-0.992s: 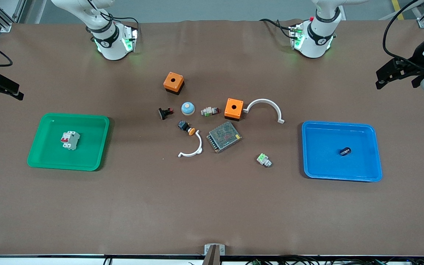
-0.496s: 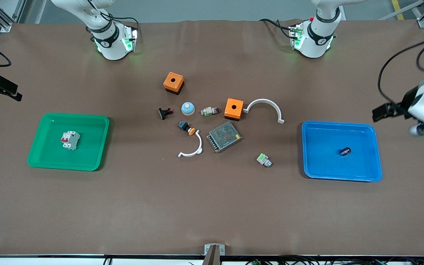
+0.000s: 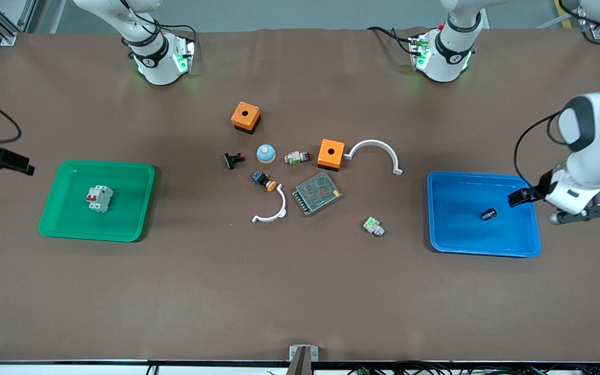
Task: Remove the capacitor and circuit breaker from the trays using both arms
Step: 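Reach the left gripper into the blue tray while the right gripper reaches the green tray, then grasp the black capacitor with the left gripper while the right gripper grasps the breaker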
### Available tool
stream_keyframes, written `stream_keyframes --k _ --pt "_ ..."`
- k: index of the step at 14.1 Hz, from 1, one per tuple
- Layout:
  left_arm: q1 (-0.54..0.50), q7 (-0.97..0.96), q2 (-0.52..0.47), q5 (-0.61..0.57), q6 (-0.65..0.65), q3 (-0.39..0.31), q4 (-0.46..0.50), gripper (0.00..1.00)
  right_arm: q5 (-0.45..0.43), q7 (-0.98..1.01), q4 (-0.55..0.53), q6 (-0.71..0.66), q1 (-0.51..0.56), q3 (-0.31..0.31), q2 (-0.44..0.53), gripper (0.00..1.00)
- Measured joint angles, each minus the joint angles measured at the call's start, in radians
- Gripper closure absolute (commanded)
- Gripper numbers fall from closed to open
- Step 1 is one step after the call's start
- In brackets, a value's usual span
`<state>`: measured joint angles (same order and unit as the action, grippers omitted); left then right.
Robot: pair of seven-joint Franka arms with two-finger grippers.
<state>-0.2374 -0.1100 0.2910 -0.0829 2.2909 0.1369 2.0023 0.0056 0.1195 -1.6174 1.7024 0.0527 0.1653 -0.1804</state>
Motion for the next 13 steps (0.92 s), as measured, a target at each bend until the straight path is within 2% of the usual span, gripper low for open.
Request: stream_keyframes --k 3,4,9,13 --pt "0.000 -0.001 0.094 0.000 0.071 0.001 -0.005 0.05 0.001 0.000 -0.005 0.039 0.023 0.001 -0.075 0.00" --pt "0.000 -0.001 0.119 0.000 0.086 0.001 -0.008 0.09 0.003 0.000 -0.031 0.094 0.025 0.001 -0.088 0.00" --pt "0.000 -0.001 0.212 0.000 0.144 0.001 -0.016 0.28 0.010 0.000 -0.319 0.513 0.025 -0.001 -0.124 0.00" --pt "0.000 -0.001 0.228 0.000 0.148 0.001 -0.022 0.67 0.019 0.000 -0.514 0.766 0.025 -0.002 -0.148 0.00"
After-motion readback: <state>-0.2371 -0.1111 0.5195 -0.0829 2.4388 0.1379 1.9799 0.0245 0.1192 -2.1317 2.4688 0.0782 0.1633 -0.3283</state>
